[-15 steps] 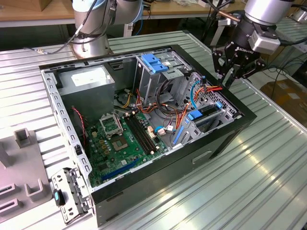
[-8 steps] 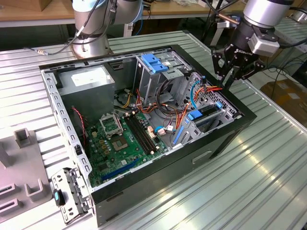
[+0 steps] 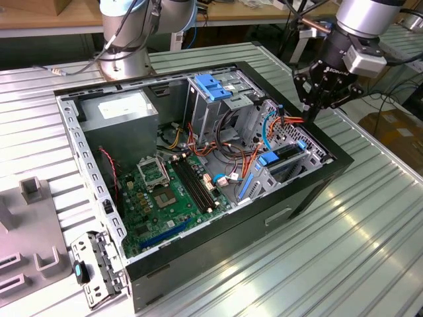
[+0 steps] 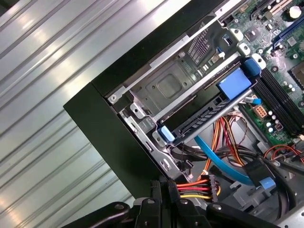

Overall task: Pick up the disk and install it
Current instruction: 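Insert the first disk wire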

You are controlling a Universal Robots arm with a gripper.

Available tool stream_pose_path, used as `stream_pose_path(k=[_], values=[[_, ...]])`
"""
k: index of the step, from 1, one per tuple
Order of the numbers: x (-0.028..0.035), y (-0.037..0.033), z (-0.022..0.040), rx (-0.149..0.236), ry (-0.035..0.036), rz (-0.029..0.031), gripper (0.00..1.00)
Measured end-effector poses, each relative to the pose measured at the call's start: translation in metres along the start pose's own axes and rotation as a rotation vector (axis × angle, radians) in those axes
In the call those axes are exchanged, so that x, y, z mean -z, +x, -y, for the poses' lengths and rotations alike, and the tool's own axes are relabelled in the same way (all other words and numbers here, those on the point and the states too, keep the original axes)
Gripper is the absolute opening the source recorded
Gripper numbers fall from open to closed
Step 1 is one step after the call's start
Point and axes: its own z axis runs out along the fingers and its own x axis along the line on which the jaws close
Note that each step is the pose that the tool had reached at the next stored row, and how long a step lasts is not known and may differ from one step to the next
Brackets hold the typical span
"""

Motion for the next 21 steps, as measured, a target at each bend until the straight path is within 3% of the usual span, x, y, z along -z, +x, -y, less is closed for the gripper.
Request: stream_pose_path(k=[2, 8, 16, 21], values=[[0.0035, 0.0001, 0.0, -0.005, -0.0004, -0.0002, 0.17], [0.004, -0.0003, -0.0003, -0.065, -0.0031, 0.0001, 0.17], [0.0043, -0.0083, -0.0067, -0.066, -0.0032, 0.0001, 0.17], [0.0039, -0.0087, -0.007, -0.135, -0.0065, 0.0002, 0.17]])
